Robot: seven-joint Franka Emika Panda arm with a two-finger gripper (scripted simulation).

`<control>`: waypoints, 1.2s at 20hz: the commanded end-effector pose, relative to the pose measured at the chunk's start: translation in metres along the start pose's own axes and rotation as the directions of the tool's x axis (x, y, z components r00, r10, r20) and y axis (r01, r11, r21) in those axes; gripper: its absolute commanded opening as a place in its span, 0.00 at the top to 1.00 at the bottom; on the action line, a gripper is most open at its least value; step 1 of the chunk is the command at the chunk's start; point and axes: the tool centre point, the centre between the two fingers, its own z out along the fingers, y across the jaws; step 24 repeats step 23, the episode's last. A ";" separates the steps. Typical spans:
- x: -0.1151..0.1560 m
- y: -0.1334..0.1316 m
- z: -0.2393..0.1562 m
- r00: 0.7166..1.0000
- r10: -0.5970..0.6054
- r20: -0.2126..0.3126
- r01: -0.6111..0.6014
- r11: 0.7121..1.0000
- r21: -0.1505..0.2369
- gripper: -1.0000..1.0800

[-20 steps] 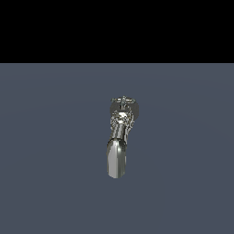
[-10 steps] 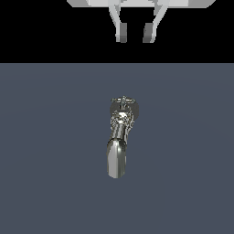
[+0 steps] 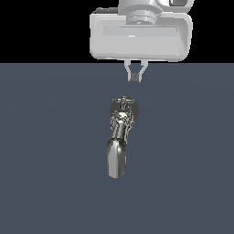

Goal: Turn on the faucet by rotating a designated handle.

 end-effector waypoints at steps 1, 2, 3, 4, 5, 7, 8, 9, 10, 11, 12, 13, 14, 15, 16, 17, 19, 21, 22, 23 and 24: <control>0.013 0.024 0.029 0.995 0.095 0.015 -0.096 0.995 0.004 0.88; 0.036 -0.005 0.024 0.995 0.089 -0.032 -0.088 0.996 0.033 0.78; 0.034 0.013 0.049 0.998 0.066 -0.014 -0.066 0.997 -0.034 0.82; 0.036 0.014 0.067 0.995 0.095 -0.004 -0.095 0.995 -0.034 0.89; 0.068 0.022 0.050 0.990 0.118 -0.071 -0.122 0.991 -0.053 0.88; 0.059 0.057 0.079 0.952 0.304 -0.041 -0.304 0.953 0.011 0.26; 0.095 0.030 0.073 0.971 0.220 -0.090 -0.221 0.975 -0.006 0.31; 0.091 0.016 0.067 0.975 0.194 -0.104 -0.196 0.981 -0.012 0.31; 0.108 0.039 0.071 0.989 0.098 -0.112 -0.103 0.994 -0.046 0.61; 0.104 0.012 0.072 0.992 0.049 -0.115 -0.057 0.996 -0.063 0.61; 0.120 0.076 0.070 0.983 0.086 -0.162 -0.102 0.991 -0.090 0.34; 0.143 0.076 0.064 0.964 0.152 -0.217 -0.176 0.979 -0.099 0.42; 0.157 0.043 0.064 0.950 0.198 -0.240 -0.212 0.977 -0.034 0.66; 0.171 0.081 0.064 0.963 0.103 -0.251 -0.128 0.988 -0.083 0.27; 0.167 0.040 0.065 0.966 0.034 -0.256 -0.066 0.991 -0.119 0.27; 0.179 -0.017 0.072 0.963 -0.056 -0.262 0.031 0.994 -0.101 0.12; 0.190 -0.054 0.071 0.935 -0.224 -0.273 0.195 0.972 -0.130 0.80; 0.178 -0.116 0.069 0.897 -0.339 -0.284 0.297 0.937 -0.181 0.13; 0.167 -0.151 0.059 0.926 -0.246 -0.288 0.216 0.967 -0.133 0.15; 0.172 -0.093 0.064 0.946 -0.151 -0.287 0.132 0.988 -0.085 0.15; 0.172 -0.093 0.064 0.946 -0.151 -0.287 0.132 0.988 -0.085 0.15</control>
